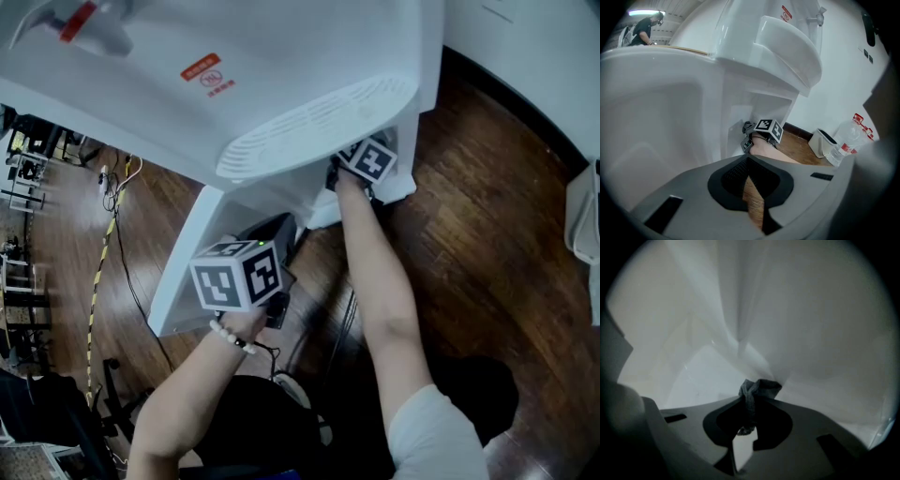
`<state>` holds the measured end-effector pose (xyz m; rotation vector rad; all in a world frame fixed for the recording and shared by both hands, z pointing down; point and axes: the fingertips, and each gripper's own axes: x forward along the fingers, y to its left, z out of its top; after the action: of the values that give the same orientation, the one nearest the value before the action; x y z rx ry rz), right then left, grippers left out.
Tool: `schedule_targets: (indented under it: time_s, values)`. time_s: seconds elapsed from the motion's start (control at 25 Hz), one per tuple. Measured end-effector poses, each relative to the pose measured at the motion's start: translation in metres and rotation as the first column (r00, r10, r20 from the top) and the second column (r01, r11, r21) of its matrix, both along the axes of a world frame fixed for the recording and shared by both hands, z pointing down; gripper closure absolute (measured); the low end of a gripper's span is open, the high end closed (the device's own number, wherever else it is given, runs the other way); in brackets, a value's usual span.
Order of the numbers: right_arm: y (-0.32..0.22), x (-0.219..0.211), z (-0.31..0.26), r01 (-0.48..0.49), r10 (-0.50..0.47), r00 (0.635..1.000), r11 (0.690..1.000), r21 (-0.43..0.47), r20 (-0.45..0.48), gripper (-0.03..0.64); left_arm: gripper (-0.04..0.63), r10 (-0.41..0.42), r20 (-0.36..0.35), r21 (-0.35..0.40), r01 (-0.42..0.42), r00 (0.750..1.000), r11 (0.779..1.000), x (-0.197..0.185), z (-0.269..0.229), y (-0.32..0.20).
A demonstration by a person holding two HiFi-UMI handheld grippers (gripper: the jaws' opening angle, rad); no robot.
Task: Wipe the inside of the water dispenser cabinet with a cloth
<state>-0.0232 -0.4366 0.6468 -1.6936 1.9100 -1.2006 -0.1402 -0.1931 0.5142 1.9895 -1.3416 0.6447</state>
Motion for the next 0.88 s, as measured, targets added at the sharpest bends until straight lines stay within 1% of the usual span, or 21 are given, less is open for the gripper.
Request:
schedule_targets:
  time_s: [0.2,0.36,0.52,0.68,0.76,0.88]
  values:
    - [0.004,0.008,-0.028,-0.041,0.042,0.999,0.995,0.091,-0.009,0.580,0.597,0.008,-0.003,0.009,-0.008,1.000,1.000,0.005,-0.004,0.000]
    - [0.011,0.015,-0.052,-0.074,0.083,0.996,0.979,0.188,-0.039,0.580,0.597,0.017,-0.006,0.021,-0.017,1.000,1.000,0.010,-0.009,0.001]
    - [0.019,0.014,-0.089,-0.080,0.103,0.993,0.951,0.298,-0.062,0.580,0.597,0.022,-0.008,0.034,-0.022,1.000,0.999,0.013,-0.015,0.002]
    - [0.028,0.021,-0.126,-0.109,0.140,0.989,0.915,0.389,-0.053,0.580,0.597,0.032,-0.011,0.044,-0.031,0.999,0.999,0.017,-0.019,0.004]
    - [0.031,0.024,-0.135,-0.120,0.158,0.986,0.902,0.415,-0.060,0.580,0.597,0.033,-0.012,0.045,-0.033,0.999,0.998,0.017,-0.021,0.005]
    - [0.035,0.030,-0.134,-0.148,0.184,0.982,0.898,0.415,-0.049,0.580,0.597,0.030,-0.016,0.044,-0.029,0.999,0.999,0.017,-0.022,0.007]
